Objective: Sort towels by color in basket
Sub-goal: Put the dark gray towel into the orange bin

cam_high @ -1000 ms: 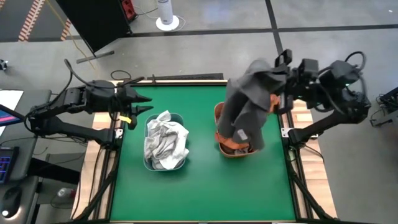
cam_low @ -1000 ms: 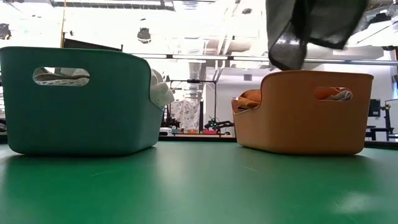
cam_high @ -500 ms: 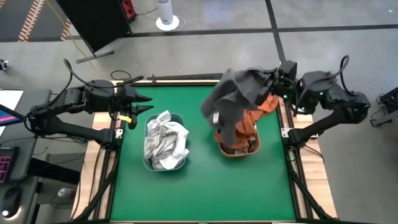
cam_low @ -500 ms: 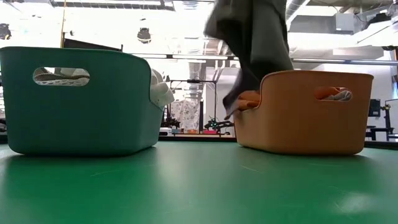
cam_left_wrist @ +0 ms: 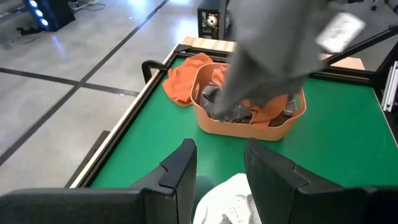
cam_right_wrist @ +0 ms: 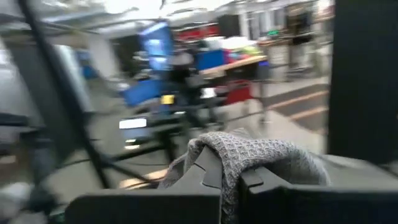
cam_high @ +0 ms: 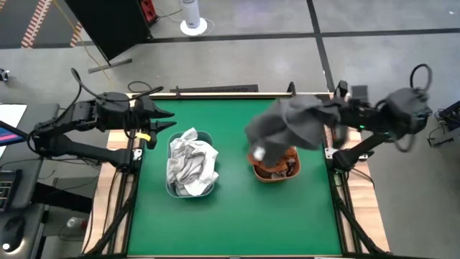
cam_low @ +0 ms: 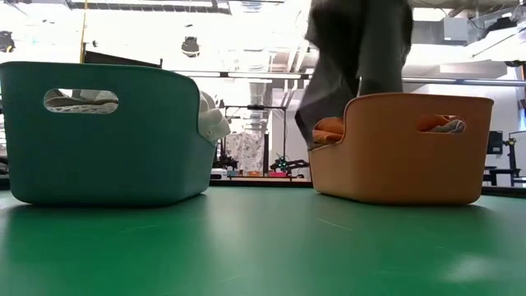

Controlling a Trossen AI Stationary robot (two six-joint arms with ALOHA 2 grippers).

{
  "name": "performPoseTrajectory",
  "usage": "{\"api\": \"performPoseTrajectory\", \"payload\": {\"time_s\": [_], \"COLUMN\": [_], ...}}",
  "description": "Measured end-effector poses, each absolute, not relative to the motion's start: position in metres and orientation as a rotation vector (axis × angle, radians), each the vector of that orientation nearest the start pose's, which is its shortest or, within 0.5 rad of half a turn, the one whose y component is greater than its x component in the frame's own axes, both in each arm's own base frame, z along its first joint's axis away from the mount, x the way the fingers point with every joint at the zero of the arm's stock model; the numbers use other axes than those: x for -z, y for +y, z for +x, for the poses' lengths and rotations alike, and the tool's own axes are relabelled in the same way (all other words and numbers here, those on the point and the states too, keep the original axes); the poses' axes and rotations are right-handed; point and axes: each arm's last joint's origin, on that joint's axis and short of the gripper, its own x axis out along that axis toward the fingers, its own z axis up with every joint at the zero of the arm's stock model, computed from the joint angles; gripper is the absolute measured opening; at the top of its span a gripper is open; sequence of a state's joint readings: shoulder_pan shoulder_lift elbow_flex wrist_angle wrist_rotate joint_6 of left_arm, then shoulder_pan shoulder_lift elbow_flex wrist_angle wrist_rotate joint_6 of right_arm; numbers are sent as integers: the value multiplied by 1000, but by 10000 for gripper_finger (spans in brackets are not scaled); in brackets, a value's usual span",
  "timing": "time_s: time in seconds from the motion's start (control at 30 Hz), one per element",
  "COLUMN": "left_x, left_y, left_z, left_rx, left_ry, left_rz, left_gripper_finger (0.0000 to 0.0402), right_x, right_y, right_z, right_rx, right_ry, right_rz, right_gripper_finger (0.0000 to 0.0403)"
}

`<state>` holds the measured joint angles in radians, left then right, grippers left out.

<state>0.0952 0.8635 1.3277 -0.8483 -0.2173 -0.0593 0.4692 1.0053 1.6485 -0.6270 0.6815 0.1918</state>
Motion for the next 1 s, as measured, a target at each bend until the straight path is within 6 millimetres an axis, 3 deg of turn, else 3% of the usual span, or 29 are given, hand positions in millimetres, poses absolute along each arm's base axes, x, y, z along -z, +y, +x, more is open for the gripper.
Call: {"api": "performPoseTrajectory", "payload": {"time_s": [0.13,0.27,0.37,0.53,0.73,0.87,1.0], "left_x": [-432,-432,-432,-432,-432,-432,-432], "left_y": [19,19,19,19,19,19,19], "left_z": [129,128,129,129,129,129,129], "left_rx": [-323,-326,-326,-331,-335,-336,-336], "left_ry": [373,370,370,364,361,360,360], "left_rz": [-51,-64,-67,-91,-110,-114,-115], "left_gripper_finger": [125,125,125,125,125,125,125], "right_x": [-526,-522,-512,-482,-443,-423,-414], "right_y": [46,40,34,26,13,9,11], "right_z": [108,100,105,129,161,195,227], "right_rx": [125,279,456,700,821,753,577], "right_ry": [-48,-27,35,212,571,768,828], "right_rz": [229,200,145,117,104,130,189], "right_gripper_finger": [21,21,21,20,20,20,20]}}
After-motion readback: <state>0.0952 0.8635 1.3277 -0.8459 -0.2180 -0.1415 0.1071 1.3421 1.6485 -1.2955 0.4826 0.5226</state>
